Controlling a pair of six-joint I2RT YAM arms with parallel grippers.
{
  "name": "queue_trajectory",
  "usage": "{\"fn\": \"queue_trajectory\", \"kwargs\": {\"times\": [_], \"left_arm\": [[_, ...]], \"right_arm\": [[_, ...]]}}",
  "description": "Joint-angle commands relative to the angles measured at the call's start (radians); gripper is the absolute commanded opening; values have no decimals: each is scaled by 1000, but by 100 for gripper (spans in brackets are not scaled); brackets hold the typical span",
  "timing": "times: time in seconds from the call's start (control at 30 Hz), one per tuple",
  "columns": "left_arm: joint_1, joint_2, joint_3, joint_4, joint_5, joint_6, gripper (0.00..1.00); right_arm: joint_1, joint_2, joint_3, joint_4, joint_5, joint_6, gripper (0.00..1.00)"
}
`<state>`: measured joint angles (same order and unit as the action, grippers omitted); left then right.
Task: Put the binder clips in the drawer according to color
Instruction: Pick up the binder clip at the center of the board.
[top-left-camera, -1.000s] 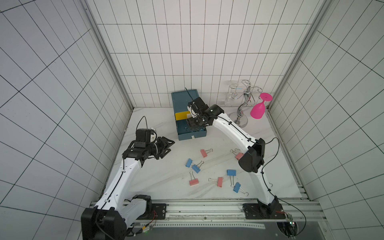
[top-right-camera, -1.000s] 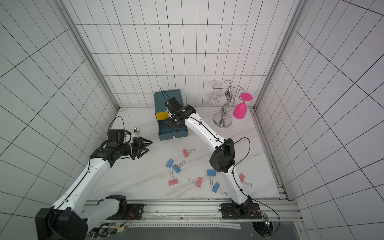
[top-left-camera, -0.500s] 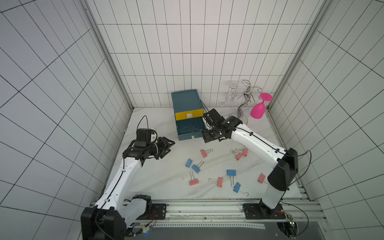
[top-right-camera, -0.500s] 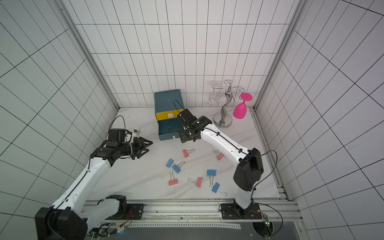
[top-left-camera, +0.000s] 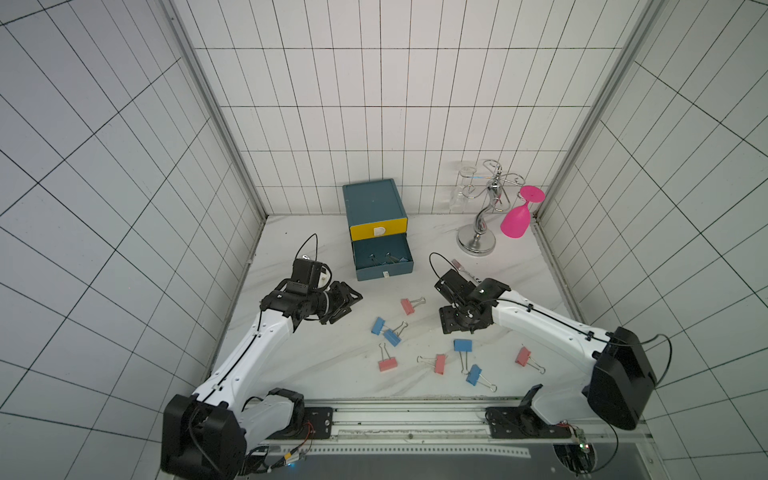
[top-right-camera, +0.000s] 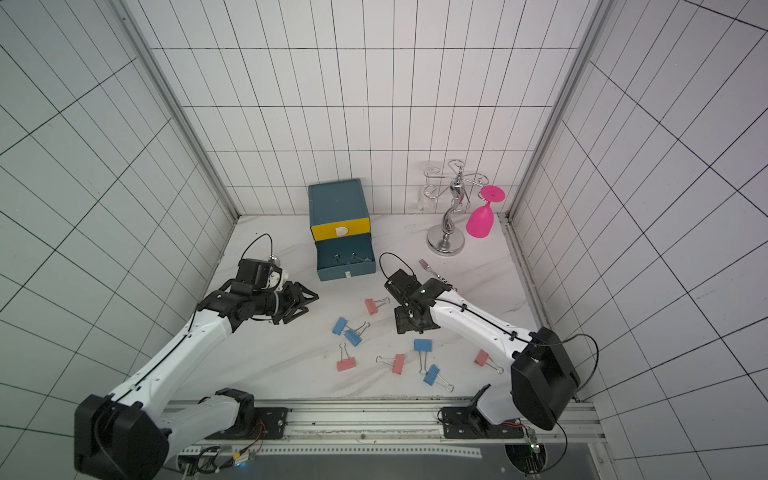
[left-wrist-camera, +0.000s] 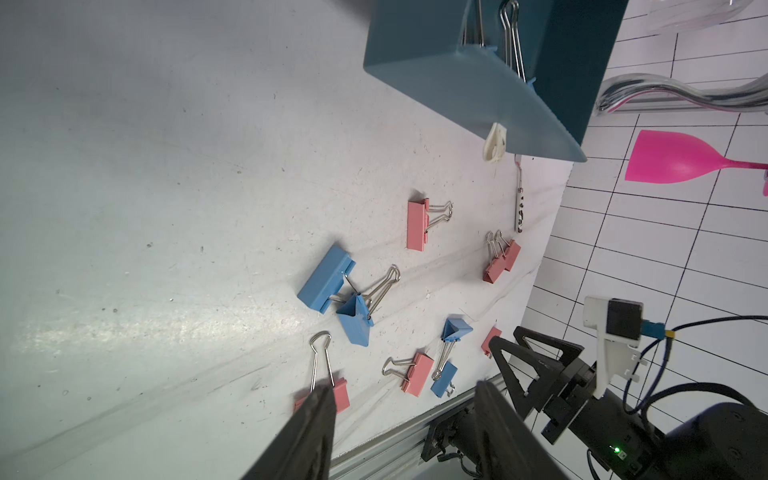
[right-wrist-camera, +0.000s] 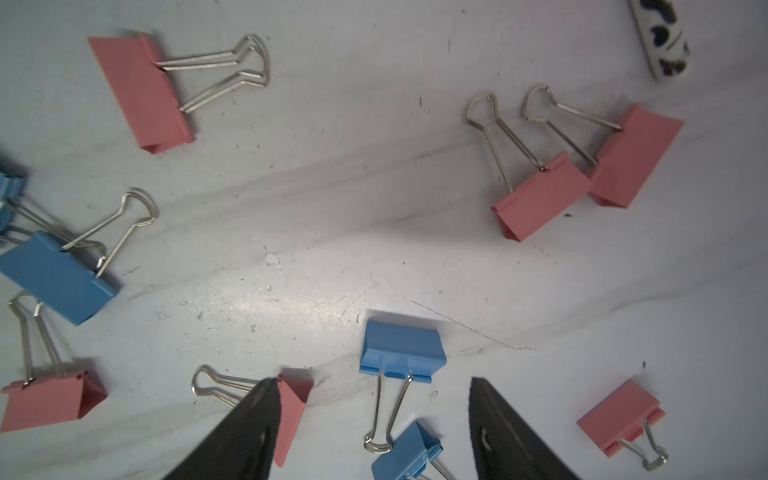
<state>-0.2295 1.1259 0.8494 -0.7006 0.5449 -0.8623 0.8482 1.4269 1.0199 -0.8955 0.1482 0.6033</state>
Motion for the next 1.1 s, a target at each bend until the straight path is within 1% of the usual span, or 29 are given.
{"fn": "queue_trajectory", "kwargs": {"times": [0.0,0.3,0.57,0.83,0.97,1.07], "left_arm": [[-5,-6,-8,-4,-10,32,57],[-5,-10,-3,-18,-4,45,57],[-6,-2,5,-17,-3,46,57],[-5,3,5,-17,-3,46,57],[-5,12,10,-15,-3,45,57],[-5,14,16,-14,-5,45,57]], "right_arm": [[-4,-8,-56,-3,-8,95,74],[-4,37,-151,76,-39,130,75],[-13,117,-146,118,-53,122,75],[-40,132,-166,137,-60,115,74],[-46,144,-175,156,-76,106,69],[-46,153,-158,156,-78,91,58]]}}
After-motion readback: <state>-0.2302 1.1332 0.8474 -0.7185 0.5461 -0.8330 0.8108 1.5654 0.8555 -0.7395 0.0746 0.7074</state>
